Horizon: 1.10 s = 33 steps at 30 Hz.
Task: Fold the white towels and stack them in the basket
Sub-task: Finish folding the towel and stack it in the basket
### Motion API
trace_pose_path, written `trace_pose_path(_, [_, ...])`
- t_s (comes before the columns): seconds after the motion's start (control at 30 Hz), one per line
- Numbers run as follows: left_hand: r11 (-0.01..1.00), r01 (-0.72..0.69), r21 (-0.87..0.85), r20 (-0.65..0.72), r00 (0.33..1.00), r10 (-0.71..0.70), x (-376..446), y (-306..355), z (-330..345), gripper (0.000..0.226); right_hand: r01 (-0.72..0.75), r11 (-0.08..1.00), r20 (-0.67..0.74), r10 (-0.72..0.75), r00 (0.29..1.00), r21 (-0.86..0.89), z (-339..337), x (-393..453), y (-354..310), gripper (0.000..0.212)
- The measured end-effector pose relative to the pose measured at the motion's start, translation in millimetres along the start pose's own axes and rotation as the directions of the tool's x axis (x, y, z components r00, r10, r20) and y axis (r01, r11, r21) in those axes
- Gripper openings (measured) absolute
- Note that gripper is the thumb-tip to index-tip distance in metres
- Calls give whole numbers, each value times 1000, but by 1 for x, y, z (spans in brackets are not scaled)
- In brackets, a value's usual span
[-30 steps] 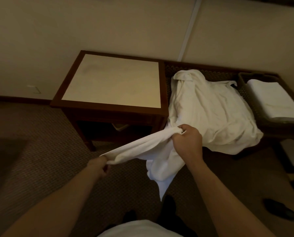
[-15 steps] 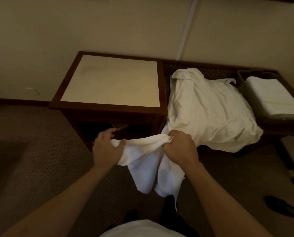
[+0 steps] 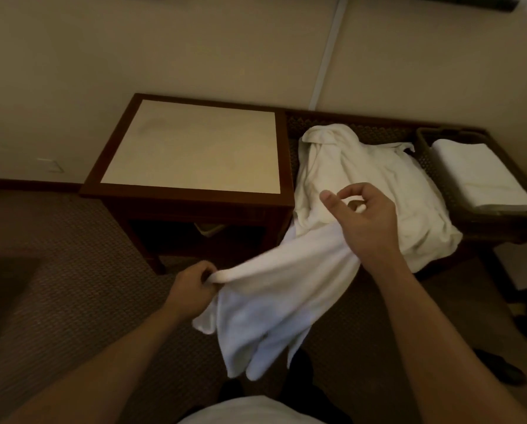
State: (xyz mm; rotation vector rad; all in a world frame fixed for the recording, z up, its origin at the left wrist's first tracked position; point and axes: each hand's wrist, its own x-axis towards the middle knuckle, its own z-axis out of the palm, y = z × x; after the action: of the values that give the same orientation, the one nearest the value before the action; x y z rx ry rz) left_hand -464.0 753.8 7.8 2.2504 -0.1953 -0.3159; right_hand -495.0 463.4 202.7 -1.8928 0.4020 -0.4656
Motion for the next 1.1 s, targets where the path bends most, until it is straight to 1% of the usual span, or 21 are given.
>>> trace_pose_path(0.1, [999,-29,33,-24,999,30,-8,-8,10,16,66,998,-6,-66,998,13,7,-7,-8,34])
trace_pose_path(0.2, [1000,-12,17,-69,998,13,-9,-5,20,20,88,995,19,-89,996,44,20,-13,-13,33])
trace_pose_path(0.3, [1000,-5,-20,-91,996,4,-12,-2,25,22,139,989,45,-141,989,54,28,-15,-20,28])
trace_pose_path(0.4, [993,-39,-110,-172,985,20,-18,-4,26,23,170,983,68,-175,982,73,32,-15,-29,24])
trace_pose_path(0.47, [986,-89,-138,-170,983,65,-20,-7,28,22,178,981,75,-184,980,78,33,-14,-33,23])
trace_pose_path(0.57, [977,-192,-96,-160,971,175,-23,-8,34,17,183,980,93,-190,977,79,35,-15,-36,22])
trace_pose_path(0.67, [952,-305,-15,-165,940,298,-21,-8,39,15,178,980,90,-186,978,90,36,-17,-38,23])
trace_pose_path(0.77, [932,-362,-1,-119,926,359,-15,-8,45,19,193,977,80,-201,976,96,34,-18,-40,23])
trace_pose_path(0.87, [959,-277,-67,12,960,279,-11,2,51,12,193,976,100,-203,974,101,33,-21,-41,24])
trace_pose_path(0.93, [978,-175,-116,104,977,187,-8,8,54,11,197,976,109,-207,972,93,32,-20,-40,24])
trace_pose_path(0.97, [981,-108,-162,125,984,129,-7,9,53,13,197,977,107,-205,973,81,30,-19,-40,24])
trace_pose_path(1.0, [974,-46,-222,110,991,72,-4,7,49,11,193,979,103,-199,975,63,27,-17,-38,25])
trace_pose_path(1.07, [958,15,-285,4,1000,-15,2,2,37,6,162,987,96,-163,982,17,19,-13,-30,27])
trace_pose_path(1.1, [960,29,-280,-62,997,-48,4,-2,29,11,138,990,103,-136,985,-11,14,-11,-24,30])
